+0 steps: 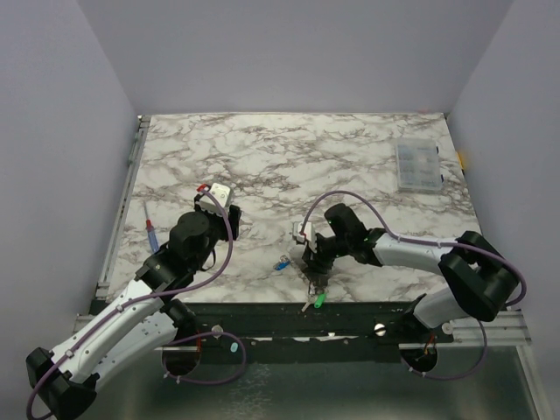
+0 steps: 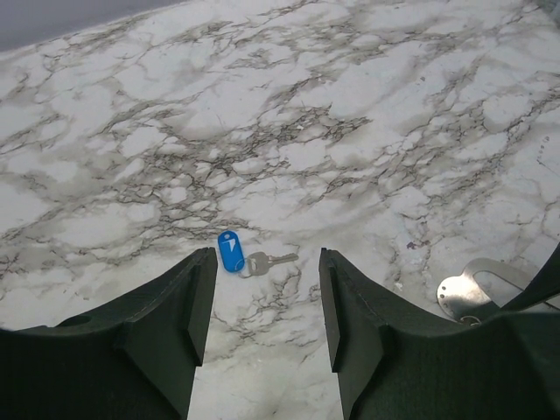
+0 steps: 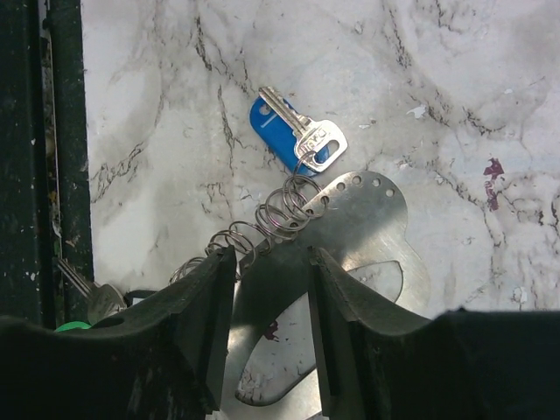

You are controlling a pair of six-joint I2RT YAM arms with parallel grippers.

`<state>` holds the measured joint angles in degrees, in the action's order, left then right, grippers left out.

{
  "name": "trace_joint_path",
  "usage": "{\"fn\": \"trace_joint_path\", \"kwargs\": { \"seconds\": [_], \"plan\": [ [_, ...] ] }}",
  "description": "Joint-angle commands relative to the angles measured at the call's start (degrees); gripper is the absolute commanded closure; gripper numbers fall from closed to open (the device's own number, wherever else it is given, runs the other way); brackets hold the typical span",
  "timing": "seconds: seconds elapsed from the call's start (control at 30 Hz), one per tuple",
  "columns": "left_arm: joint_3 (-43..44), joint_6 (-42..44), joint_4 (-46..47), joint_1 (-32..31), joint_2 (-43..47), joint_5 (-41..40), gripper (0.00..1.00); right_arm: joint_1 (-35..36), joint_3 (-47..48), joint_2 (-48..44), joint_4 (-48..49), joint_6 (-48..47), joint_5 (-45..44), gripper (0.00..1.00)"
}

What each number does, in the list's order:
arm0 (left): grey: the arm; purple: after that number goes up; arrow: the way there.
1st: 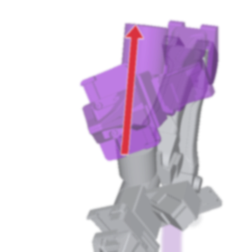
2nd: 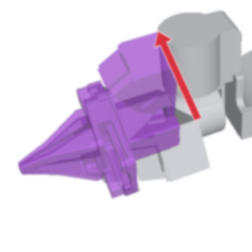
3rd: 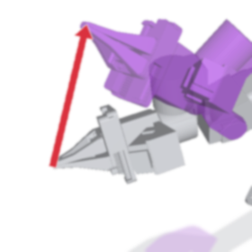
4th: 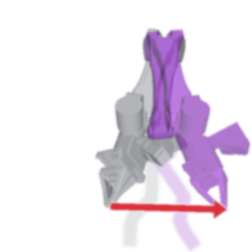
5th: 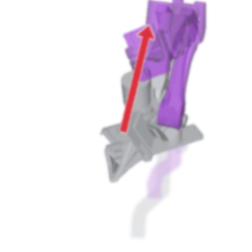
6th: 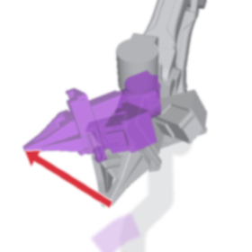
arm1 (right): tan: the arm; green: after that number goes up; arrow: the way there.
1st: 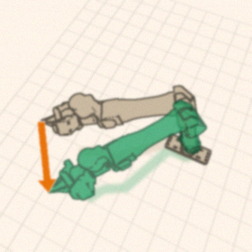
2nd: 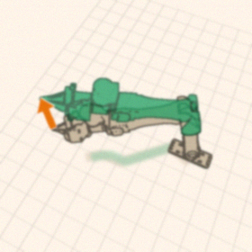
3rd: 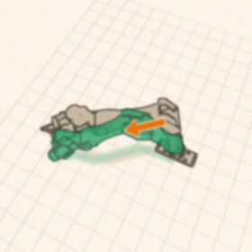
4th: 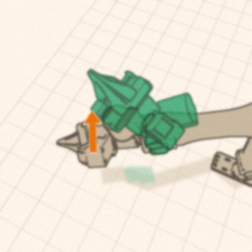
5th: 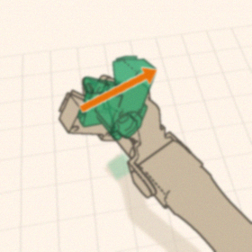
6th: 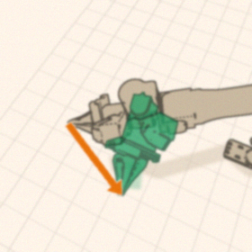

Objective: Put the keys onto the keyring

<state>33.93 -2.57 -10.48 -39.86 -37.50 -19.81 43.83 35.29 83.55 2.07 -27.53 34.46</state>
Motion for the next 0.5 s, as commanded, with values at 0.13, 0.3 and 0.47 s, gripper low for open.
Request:
{"fn": "trace_joint_path", "kwargs": {
  "seconds": [0.13, 0.3, 0.47],
  "plan": [
    [-0.71, 0.74, 0.91, 0.22, 0.39, -0.23, 0.45, 0.37, 1.30, 0.44, -0.41, -2.12, 3.72, 0.57],
    [-0.73, 0.81, 1.04, 0.22, 0.45, -0.34, 0.45, 0.35, 2.21, -0.10, -4.85, -2.04, 4.58, 0.59],
    [-0.73, 0.89, 1.08, 0.23, 0.15, 0.03, 0.46, 0.33, 4.93, 0.98, -12.83, -4.02, 3.30, 0.59]
  ]
}}
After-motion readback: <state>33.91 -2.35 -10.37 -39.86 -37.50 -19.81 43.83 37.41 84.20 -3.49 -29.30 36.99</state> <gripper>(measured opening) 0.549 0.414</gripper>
